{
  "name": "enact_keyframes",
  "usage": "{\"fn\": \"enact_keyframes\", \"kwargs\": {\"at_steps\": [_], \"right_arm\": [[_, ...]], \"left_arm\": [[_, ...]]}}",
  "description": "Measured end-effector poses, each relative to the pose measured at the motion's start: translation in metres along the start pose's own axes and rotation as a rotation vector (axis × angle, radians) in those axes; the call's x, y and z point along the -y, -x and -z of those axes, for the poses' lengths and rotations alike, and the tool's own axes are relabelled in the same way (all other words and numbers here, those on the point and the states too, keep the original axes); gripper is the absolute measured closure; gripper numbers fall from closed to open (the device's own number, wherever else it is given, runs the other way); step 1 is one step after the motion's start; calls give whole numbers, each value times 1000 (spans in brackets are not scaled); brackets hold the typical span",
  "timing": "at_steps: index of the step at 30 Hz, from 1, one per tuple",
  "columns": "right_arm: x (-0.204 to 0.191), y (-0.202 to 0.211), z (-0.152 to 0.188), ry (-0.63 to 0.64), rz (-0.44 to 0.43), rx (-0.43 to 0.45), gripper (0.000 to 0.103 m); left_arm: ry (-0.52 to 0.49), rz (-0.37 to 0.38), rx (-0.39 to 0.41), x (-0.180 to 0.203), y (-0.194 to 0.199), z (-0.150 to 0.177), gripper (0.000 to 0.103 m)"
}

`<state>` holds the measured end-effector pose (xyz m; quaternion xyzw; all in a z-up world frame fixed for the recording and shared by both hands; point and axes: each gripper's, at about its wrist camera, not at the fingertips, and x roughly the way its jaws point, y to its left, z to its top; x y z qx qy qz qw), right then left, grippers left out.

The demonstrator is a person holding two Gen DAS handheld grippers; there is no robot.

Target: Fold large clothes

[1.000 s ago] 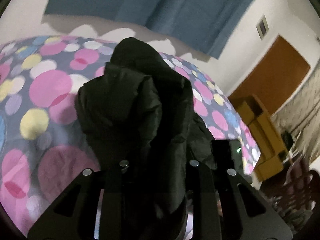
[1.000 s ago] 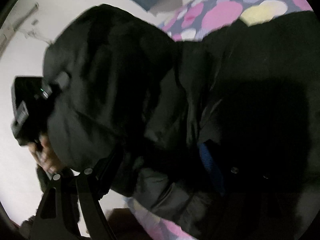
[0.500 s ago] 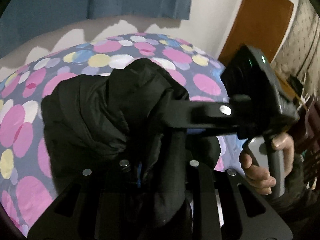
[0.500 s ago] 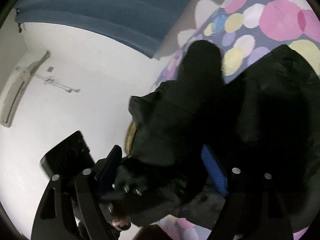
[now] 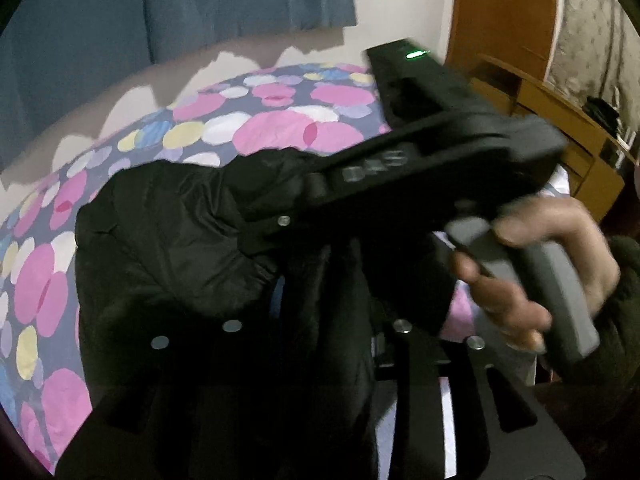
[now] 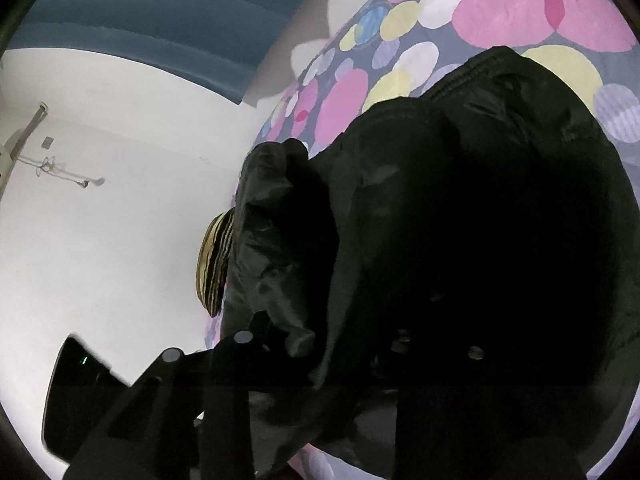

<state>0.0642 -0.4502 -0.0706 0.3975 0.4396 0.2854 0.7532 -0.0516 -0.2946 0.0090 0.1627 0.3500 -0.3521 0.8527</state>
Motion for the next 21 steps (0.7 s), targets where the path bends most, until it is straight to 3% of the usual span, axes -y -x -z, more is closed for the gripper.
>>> {"fn": "enact_keyframes", "kwargs": {"at_steps": [5, 8, 11, 14, 16, 19, 21], "right_arm": [[6, 1, 0, -4, 1, -3, 74], [8, 4, 1, -7, -3, -2, 74], [7, 8, 4, -8, -8, -4, 74], [6, 8, 4, -2, -4, -6, 74], [3, 7, 4, 11, 7, -10, 74], [-2, 7, 3, 29, 29, -15, 67], [-6, 8, 3, 45, 51, -15, 50]], "left_arm": [[10, 94, 86, 3, 45, 17, 61], [105, 201, 159, -22, 81, 30, 59], [220, 164, 248, -64, 102, 47, 46], [382, 88, 225, -111, 89, 75, 45], [507, 84, 179, -142, 65, 95, 46], [644, 226, 168, -167, 40, 115, 43], [668, 270, 177, -168, 34, 114, 43]]}}
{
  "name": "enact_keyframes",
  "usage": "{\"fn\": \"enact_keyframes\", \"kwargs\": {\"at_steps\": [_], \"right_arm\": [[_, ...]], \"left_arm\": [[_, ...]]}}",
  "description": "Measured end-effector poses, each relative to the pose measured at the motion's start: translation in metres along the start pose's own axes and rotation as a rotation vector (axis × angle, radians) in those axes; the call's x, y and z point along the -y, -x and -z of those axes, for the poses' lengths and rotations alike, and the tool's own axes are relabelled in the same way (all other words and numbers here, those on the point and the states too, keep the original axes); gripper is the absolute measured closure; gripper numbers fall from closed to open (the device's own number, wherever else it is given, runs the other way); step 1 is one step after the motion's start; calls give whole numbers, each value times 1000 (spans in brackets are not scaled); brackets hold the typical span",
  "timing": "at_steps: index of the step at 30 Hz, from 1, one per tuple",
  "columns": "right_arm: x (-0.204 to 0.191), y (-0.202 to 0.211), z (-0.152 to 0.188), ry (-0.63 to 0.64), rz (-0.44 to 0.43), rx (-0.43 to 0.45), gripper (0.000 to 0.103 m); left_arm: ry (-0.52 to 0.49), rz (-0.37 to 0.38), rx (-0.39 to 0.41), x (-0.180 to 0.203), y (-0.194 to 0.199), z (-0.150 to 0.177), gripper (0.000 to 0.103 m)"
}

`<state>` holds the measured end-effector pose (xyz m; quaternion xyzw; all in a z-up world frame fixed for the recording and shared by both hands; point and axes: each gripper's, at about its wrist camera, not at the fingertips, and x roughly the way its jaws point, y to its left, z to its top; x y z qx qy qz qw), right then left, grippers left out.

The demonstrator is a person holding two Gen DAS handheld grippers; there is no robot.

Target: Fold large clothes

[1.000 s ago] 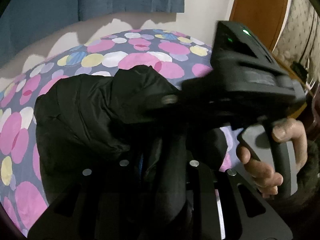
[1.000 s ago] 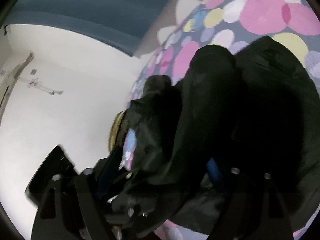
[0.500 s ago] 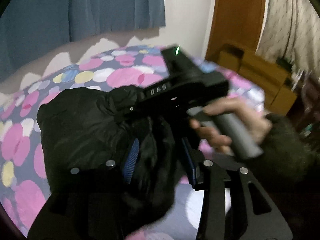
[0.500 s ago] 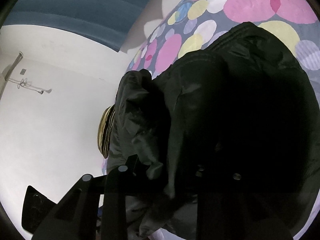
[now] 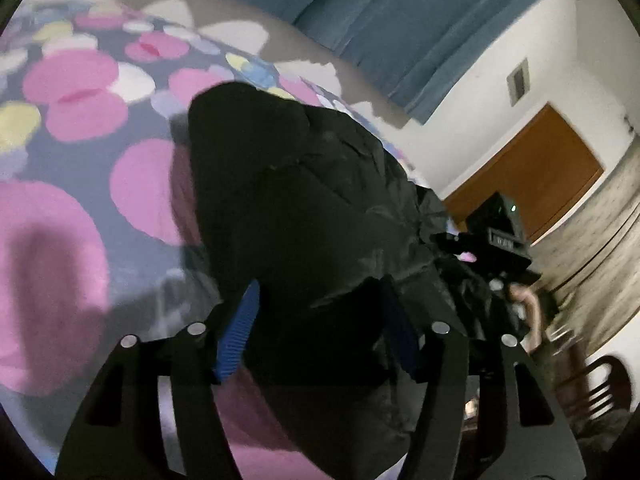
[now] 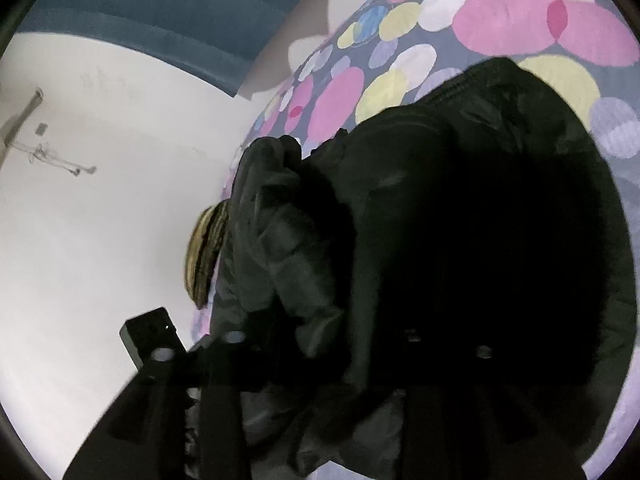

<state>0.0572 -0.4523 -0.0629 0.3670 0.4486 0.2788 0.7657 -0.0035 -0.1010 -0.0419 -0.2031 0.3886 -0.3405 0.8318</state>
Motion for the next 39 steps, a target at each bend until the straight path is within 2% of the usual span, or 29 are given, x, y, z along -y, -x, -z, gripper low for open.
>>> {"fn": "enact_keyframes", "kwargs": {"at_steps": [1, 3, 4, 5, 7, 10, 13, 15, 18, 22, 25, 29, 33, 34, 37, 39], "right_arm": [[-4, 1, 1, 11, -4, -2, 36], [-12, -1, 2, 52, 0, -17, 37], [-17, 0, 5, 83, 31, 0, 49], [-20, 2, 6, 104, 59, 16, 72], [-26, 7, 7, 143, 81, 40, 83], [-37, 22, 8, 191, 108, 97, 87], [-35, 40, 5, 209, 142, 138, 87], [-16, 51, 1, 170, 146, 148, 87], [16, 60, -3, 103, 149, 144, 87], [55, 70, -5, 23, 134, 141, 87], [78, 73, -2, -20, 97, 127, 87], [86, 71, 1, -20, 103, 113, 78], [59, 88, 1, 39, 235, 135, 71], [46, 97, 2, 67, 312, 157, 69], [20, 118, 8, 121, 441, 221, 67], [-2, 127, 14, 174, 461, 253, 67]], "left_arm": [[-17, -3, 0, 3, -2, 1, 43], [-54, -13, 1, 8, -7, 2, 42], [-60, -15, -1, 11, -9, 2, 41], [-61, -16, 1, 13, -11, 1, 41], [-76, -26, 4, 14, -10, -3, 42], [-146, -46, 36, 30, 1, -6, 42], [-206, -22, 59, 53, 5, -10, 42], [-240, -1, 57, 65, 2, -12, 42], [-279, 18, 13, 80, -17, -13, 42], [-265, 23, -46, 85, -44, -10, 42], [-309, 0, -68, 95, -59, -3, 42], [-338, -49, -83, 100, -73, 3, 42], [-333, -62, -93, 100, -78, -1, 45], [-335, -65, -95, 100, -79, -1, 46], [-344, -71, -98, 101, -85, 0, 48], [-354, -76, -100, 105, -88, 1, 49]]}}
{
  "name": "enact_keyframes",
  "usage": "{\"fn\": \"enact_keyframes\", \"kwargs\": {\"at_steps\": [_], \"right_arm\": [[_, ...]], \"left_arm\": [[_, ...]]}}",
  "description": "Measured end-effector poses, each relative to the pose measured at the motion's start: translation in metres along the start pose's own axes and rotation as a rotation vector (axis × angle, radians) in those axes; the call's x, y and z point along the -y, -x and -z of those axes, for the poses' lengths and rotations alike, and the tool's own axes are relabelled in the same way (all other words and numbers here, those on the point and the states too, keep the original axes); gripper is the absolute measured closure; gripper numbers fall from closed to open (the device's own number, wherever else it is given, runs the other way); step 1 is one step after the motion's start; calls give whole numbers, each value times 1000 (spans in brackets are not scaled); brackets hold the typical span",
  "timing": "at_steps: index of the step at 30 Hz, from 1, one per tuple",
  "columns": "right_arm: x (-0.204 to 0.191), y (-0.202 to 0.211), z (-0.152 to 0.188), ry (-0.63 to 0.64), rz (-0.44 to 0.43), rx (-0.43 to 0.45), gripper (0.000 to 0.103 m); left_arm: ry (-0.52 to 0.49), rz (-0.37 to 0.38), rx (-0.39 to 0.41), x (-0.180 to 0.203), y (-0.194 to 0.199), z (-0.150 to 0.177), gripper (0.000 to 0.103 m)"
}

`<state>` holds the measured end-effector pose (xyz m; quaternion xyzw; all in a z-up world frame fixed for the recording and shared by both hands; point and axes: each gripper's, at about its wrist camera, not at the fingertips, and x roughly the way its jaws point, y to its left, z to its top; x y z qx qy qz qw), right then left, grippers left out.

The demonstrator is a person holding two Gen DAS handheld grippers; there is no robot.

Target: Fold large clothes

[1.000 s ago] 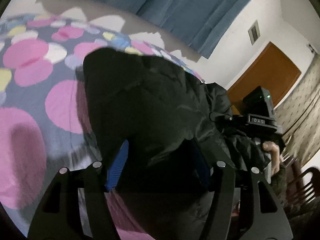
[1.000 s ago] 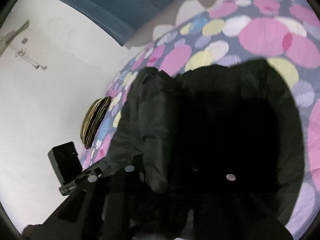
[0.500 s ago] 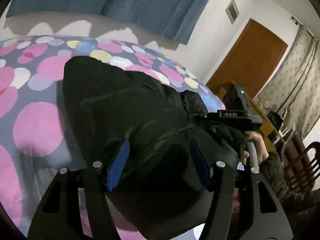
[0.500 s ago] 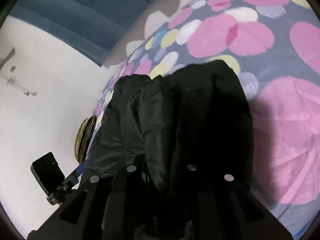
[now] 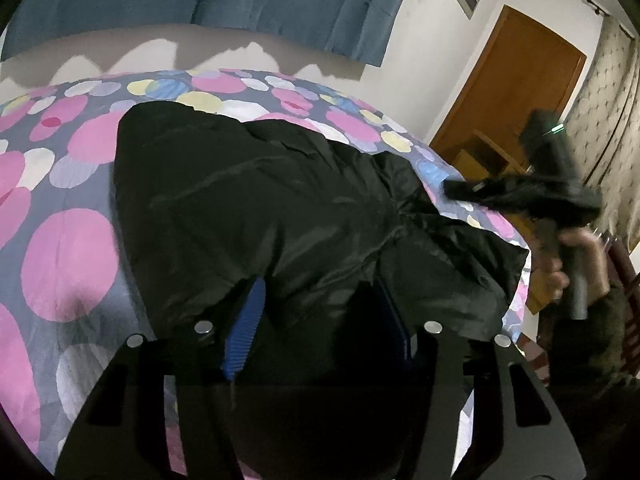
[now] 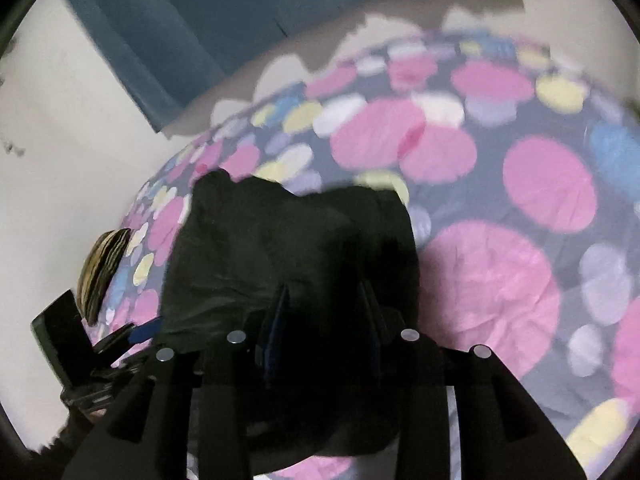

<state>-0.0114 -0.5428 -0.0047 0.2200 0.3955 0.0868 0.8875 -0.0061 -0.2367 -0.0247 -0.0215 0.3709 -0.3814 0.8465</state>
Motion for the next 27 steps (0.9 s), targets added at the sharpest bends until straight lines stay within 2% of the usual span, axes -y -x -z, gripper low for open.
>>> {"fn": "enact_keyframes", "kwargs": {"at_steps": [3, 4, 6, 9, 13, 17, 18, 20, 22, 24, 27], "right_arm": [[-26, 14, 5, 68, -96, -13, 67], [-34, 11, 10, 88, -156, -52, 67], [-40, -1, 21, 103, -194, -122, 67], [-32, -24, 35, 108, -121, -200, 67], [-7, -53, 47, 68, -62, -279, 87], [8, -71, 56, 20, -112, -303, 90], [11, -73, 58, 9, -122, -305, 91], [14, -75, 59, -6, -133, -306, 92], [16, -76, 60, -15, -142, -307, 92], [18, -78, 61, -25, -152, -309, 93], [21, -85, 64, -41, -161, -308, 96]], "left_arm": [[-8, -1, -3, 4, -4, 0, 49], [-6, 5, -4, 4, -5, -1, 49], [-3, 11, -6, 6, -7, -1, 50], [-4, 19, -9, 7, -10, -1, 50], [-15, 29, -12, 9, -15, 0, 52], [-2, 28, -10, 7, -15, 0, 58], [18, 32, -7, 5, -12, -1, 63], [90, 65, 15, -6, -1, -2, 63], [128, 54, 52, -13, 9, -1, 63], [124, 64, 27, -19, 4, 2, 63], [60, 39, -7, -16, -6, 7, 63]]}}
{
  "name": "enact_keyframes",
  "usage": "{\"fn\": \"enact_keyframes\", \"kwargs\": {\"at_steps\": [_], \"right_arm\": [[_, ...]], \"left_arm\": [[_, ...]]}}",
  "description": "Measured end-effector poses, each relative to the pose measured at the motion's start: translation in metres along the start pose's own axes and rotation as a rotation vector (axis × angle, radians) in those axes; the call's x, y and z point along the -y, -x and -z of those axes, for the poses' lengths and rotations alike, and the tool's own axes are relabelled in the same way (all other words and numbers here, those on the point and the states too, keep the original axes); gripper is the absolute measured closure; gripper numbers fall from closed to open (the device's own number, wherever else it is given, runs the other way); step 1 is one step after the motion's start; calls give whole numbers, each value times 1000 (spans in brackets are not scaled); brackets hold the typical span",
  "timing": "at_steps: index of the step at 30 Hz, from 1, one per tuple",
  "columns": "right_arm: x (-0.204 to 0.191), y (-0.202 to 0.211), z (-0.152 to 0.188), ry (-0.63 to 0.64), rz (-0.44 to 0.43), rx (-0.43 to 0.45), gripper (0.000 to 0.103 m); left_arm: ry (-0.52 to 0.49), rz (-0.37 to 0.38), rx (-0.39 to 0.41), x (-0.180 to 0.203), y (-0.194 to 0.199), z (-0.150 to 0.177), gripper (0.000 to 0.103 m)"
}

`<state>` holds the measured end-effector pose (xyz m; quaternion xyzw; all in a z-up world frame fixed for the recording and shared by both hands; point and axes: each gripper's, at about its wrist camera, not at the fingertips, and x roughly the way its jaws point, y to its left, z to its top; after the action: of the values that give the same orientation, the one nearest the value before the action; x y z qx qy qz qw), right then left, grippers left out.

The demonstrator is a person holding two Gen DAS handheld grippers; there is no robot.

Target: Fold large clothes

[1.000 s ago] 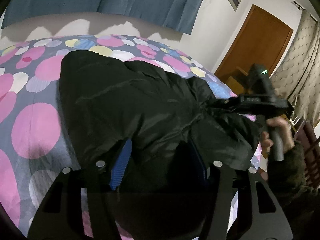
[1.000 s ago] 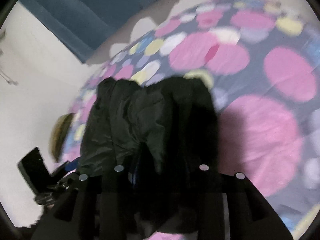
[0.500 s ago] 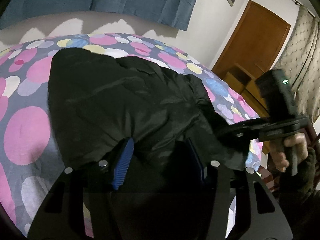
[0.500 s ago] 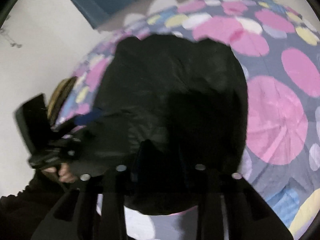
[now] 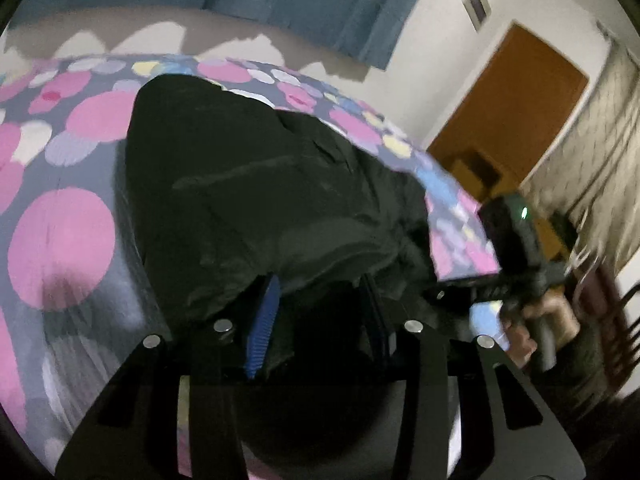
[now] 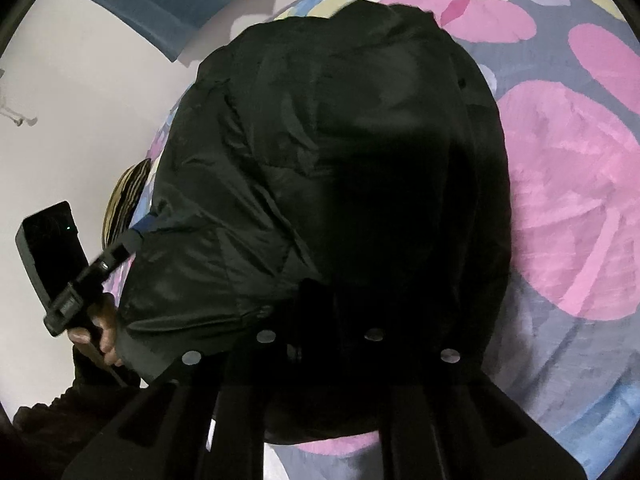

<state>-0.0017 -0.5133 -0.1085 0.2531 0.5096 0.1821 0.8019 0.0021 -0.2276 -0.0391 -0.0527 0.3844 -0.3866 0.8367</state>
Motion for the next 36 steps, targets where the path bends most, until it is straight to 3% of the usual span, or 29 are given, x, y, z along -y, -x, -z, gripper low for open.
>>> {"fn": "enact_keyframes", "kwargs": {"at_steps": [2, 4, 11, 15, 19, 24, 26, 28, 32, 36], "right_arm": [[1, -4, 1, -7, 2, 5, 98], [0, -5, 2, -9, 10, 10, 99], [-5, 2, 3, -19, 10, 25, 99], [-3, 2, 3, -32, -2, 34, 98], [-5, 7, 6, -23, -3, 41, 97], [-24, 28, 2, 27, 44, 46, 83], [-39, 43, -4, 53, 70, 79, 67], [-54, 56, -13, 91, 87, 123, 57], [-63, 62, -41, 124, 88, 161, 53], [-46, 52, -69, 107, 102, 153, 53]], "left_arm": [[39, 22, -5, -7, -5, -1, 65], [70, 23, -2, -15, -9, 0, 74], [107, 42, 21, -10, 10, -1, 75], [56, 33, 46, 3, 25, 4, 55], [24, 13, 30, 6, 18, 11, 53], [38, 23, 30, 1, 18, 9, 53], [29, 16, 30, 1, 17, 9, 53], [25, 15, 29, 1, 16, 9, 53], [26, 11, 25, 2, 14, 6, 53], [25, 4, 17, 2, 11, 4, 53]]}}
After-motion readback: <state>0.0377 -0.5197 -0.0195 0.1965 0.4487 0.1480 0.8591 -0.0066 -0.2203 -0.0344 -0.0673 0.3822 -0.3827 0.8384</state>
